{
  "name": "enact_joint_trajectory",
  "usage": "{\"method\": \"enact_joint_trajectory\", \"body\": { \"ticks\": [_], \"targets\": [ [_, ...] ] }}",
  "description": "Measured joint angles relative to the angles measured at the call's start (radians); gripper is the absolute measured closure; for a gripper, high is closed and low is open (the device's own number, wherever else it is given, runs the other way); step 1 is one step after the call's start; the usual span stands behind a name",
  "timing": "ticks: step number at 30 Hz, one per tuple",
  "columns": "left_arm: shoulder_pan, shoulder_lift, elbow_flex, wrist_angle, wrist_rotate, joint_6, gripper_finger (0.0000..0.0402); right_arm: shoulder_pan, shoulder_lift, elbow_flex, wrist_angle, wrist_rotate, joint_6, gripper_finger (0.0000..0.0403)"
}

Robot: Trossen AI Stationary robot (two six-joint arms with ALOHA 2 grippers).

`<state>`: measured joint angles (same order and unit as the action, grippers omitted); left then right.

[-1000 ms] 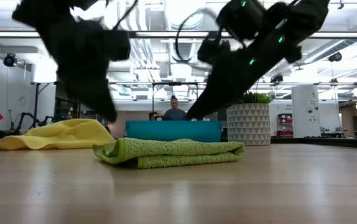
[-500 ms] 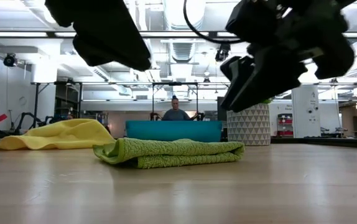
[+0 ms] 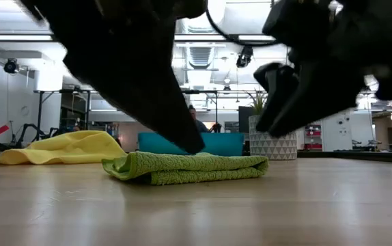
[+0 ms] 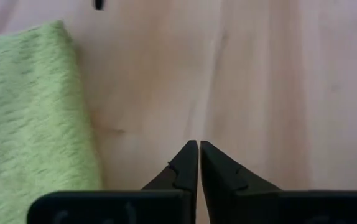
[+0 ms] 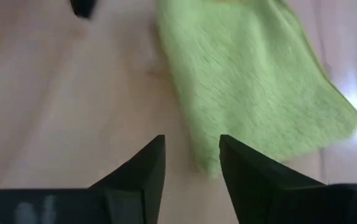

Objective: Fold microfiber towels
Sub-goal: Fold the green microfiber cloth

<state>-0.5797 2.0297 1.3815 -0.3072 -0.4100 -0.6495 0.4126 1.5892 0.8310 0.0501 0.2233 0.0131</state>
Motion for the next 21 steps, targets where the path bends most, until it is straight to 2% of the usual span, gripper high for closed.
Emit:
{"method": "enact_joint_trajectory", "body": {
  "ticks": [4, 10, 16, 21],
  "targets": [
    [0.004, 0.012, 0.0, -0.022, -0.074, -0.001, 0.0401, -0.001, 0.051, 0.0, -0.006, 0.103, -0.029, 0.0247],
    [0.019, 0.041, -0.003, -0.039, -0.101, -0.009, 0.0401, -0.017, 0.073, 0.0, 0.018, 0.12, -0.068, 0.0246],
    [0.03, 0.043, -0.027, -0.122, -0.128, -0.103, 0.0402, -0.026, 0.077, -0.001, 0.039, 0.118, -0.084, 0.0276],
    [0.03, 0.043, -0.034, -0.128, -0.143, -0.112, 0.0402, -0.028, 0.077, -0.001, 0.036, 0.114, -0.083, 0.0323]
  ]
}}
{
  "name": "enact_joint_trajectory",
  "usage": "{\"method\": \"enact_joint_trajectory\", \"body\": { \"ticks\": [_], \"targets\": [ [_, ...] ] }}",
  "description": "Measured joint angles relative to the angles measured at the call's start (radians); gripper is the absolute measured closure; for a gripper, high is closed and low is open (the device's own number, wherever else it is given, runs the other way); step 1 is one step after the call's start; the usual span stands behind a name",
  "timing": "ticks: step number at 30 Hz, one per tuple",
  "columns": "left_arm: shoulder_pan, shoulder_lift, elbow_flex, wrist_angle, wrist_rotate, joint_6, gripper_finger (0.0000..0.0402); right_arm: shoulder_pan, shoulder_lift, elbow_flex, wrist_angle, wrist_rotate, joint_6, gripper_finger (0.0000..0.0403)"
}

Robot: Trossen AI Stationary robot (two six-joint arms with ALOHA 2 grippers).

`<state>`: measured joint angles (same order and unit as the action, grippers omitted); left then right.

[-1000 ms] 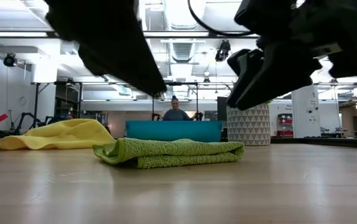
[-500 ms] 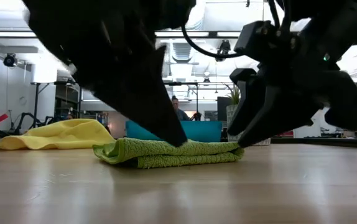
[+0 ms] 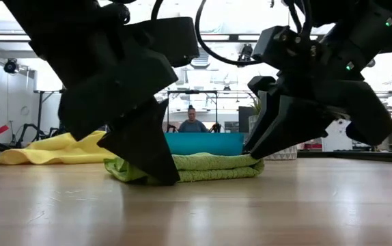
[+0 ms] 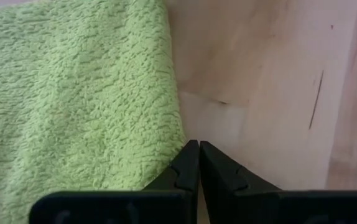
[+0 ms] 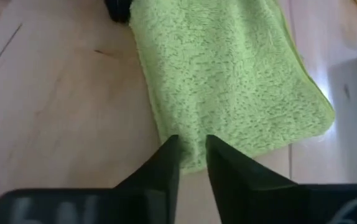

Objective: Fold microfiber towels
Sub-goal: Fold the green microfiber cloth

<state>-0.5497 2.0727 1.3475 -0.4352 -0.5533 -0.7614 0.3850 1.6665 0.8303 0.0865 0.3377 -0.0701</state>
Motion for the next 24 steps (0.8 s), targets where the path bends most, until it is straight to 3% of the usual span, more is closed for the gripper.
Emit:
{"method": "enact_joint_trajectory", "body": {
  "ticks": [7, 15, 24],
  "targets": [
    [0.0, -0.002, -0.004, -0.001, -0.003, 0.005, 0.0402, -0.008, 0.0, 0.0, 0.001, -0.007, -0.001, 0.0391],
    [-0.002, -0.016, -0.005, -0.149, 0.014, -0.066, 0.0401, -0.011, -0.001, 0.0, -0.08, -0.005, 0.033, 0.0394],
    [-0.004, -0.017, -0.005, -0.155, 0.025, -0.019, 0.0401, -0.01, -0.002, 0.013, -0.049, -0.005, 0.076, 0.0387]
  ]
}}
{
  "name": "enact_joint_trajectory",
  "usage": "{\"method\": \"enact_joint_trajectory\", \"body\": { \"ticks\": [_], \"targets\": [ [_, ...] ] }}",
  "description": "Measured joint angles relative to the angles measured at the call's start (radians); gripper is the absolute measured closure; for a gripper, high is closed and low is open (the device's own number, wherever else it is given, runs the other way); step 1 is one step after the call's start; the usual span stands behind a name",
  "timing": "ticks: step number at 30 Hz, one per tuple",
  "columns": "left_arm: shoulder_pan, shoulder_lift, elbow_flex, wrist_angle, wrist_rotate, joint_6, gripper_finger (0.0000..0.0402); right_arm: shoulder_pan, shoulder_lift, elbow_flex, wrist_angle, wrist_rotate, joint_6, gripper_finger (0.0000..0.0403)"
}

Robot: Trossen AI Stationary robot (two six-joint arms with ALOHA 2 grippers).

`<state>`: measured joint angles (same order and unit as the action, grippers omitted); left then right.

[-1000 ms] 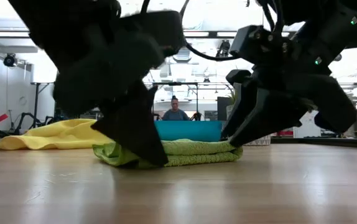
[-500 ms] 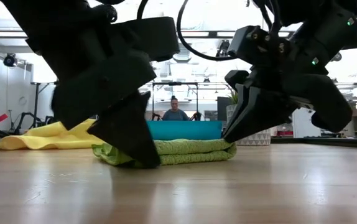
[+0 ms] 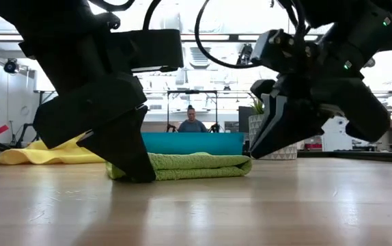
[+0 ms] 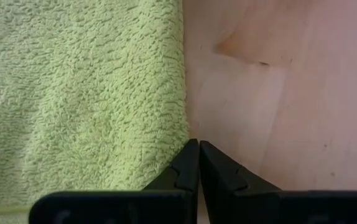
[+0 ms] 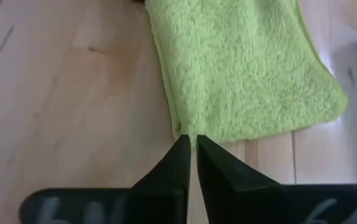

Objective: Fold microfiber towels
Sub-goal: Fold the green microfiber cloth

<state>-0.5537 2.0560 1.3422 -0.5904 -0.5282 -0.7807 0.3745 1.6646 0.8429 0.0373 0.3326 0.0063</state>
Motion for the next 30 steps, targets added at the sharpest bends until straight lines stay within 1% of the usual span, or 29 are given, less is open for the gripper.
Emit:
{"method": "enact_joint_trajectory", "body": {
  "ticks": [4, 10, 14, 16, 18, 20, 30],
  "targets": [
    [0.0, 0.0, 0.0, -0.001, 0.003, 0.001, 0.0401, 0.0, 0.0, 0.011, 0.002, -0.002, -0.006, 0.0356],
    [0.0, 0.0, 0.0, -0.001, 0.005, 0.002, 0.0401, -0.002, 0.002, 0.014, 0.028, -0.002, -0.027, 0.0283],
    [0.0, 0.0, 0.0, 0.0, 0.006, 0.002, 0.0401, -0.002, 0.046, 0.014, 0.083, 0.001, -0.059, 0.0248],
    [0.0, 0.0, 0.0, 0.001, 0.006, 0.002, 0.0401, -0.002, 0.076, 0.014, 0.102, 0.04, -0.087, 0.0239],
    [0.0, 0.0, 0.0, 0.003, 0.006, 0.002, 0.0401, -0.003, 0.088, 0.016, 0.107, 0.07, -0.094, 0.0237],
    [0.0, 0.0, 0.0, 0.003, 0.007, 0.002, 0.0401, -0.004, 0.087, 0.018, 0.11, 0.065, -0.091, 0.0246],
    [0.0, -0.003, -0.004, 0.003, 0.01, 0.003, 0.0401, -0.004, 0.075, 0.019, 0.095, 0.025, -0.055, 0.0333]
  ]
}}
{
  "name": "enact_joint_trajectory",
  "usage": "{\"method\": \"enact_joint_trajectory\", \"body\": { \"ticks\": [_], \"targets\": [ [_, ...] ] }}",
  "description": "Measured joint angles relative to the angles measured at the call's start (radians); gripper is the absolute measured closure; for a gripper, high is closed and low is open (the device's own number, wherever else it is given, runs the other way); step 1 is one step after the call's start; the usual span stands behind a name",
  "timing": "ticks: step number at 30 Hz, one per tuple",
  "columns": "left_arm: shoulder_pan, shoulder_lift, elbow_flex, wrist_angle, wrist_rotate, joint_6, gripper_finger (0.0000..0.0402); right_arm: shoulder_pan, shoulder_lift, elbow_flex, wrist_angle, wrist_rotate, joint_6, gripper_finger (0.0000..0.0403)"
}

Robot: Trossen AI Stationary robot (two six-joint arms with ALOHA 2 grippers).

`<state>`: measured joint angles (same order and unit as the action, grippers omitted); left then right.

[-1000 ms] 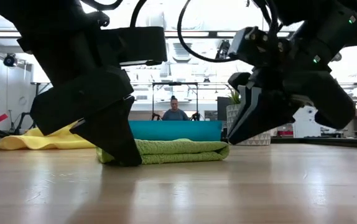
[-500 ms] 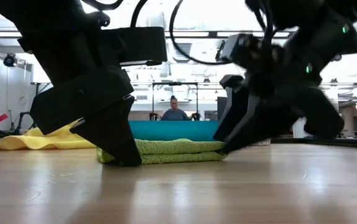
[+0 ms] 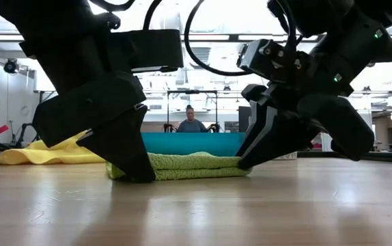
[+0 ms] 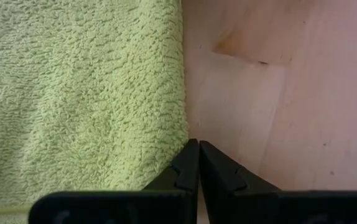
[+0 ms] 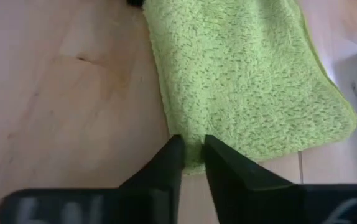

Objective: Fold microfiber towels
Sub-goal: Fold the green microfiber cloth

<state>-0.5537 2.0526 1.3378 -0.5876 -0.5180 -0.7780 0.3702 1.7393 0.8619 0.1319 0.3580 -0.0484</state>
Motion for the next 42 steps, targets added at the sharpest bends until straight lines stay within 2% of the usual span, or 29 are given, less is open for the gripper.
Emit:
{"method": "enact_joint_trajectory", "body": {
  "ticks": [4, 6, 13, 18, 24, 30, 37, 42],
  "targets": [
    [0.0, -0.023, -0.008, -0.036, 0.015, 0.0, 0.0401, 0.0, -0.002, 0.0, 0.0, 0.0, 0.021, 0.0383],
    [0.0, -0.036, -0.011, -0.081, 0.02, -0.001, 0.0401, 0.002, -0.004, 0.0, -0.001, 0.0, 0.025, 0.039],
    [0.001, -0.052, -0.021, -0.174, 0.018, -0.046, 0.0401, 0.019, -0.018, 0.0, -0.001, 0.001, 0.095, 0.0394],
    [-0.012, -0.06, -0.01, -0.157, 0.037, -0.016, 0.0402, 0.019, -0.019, 0.0, 0.003, 0.009, 0.285, 0.0394],
    [-0.031, -0.097, -0.014, -0.082, 0.038, 0.03, 0.0402, 0.017, -0.019, 0.0, 0.01, 0.009, 0.396, 0.0394],
    [-0.025, -0.094, -0.036, 0.054, 0.008, 0.061, 0.0402, 0.01, -0.019, 0.0, 0.031, 0.009, 0.439, 0.0394],
    [-0.011, -0.061, -0.055, 0.056, -0.094, 0.051, 0.0402, 0.009, -0.019, 0.0, 0.062, 0.009, 0.448, 0.0394],
    [-0.003, -0.067, -0.08, 0.059, -0.113, 0.046, 0.0402, 0.009, -0.02, 0.0, 0.061, 0.009, 0.447, 0.0394]
  ]
}}
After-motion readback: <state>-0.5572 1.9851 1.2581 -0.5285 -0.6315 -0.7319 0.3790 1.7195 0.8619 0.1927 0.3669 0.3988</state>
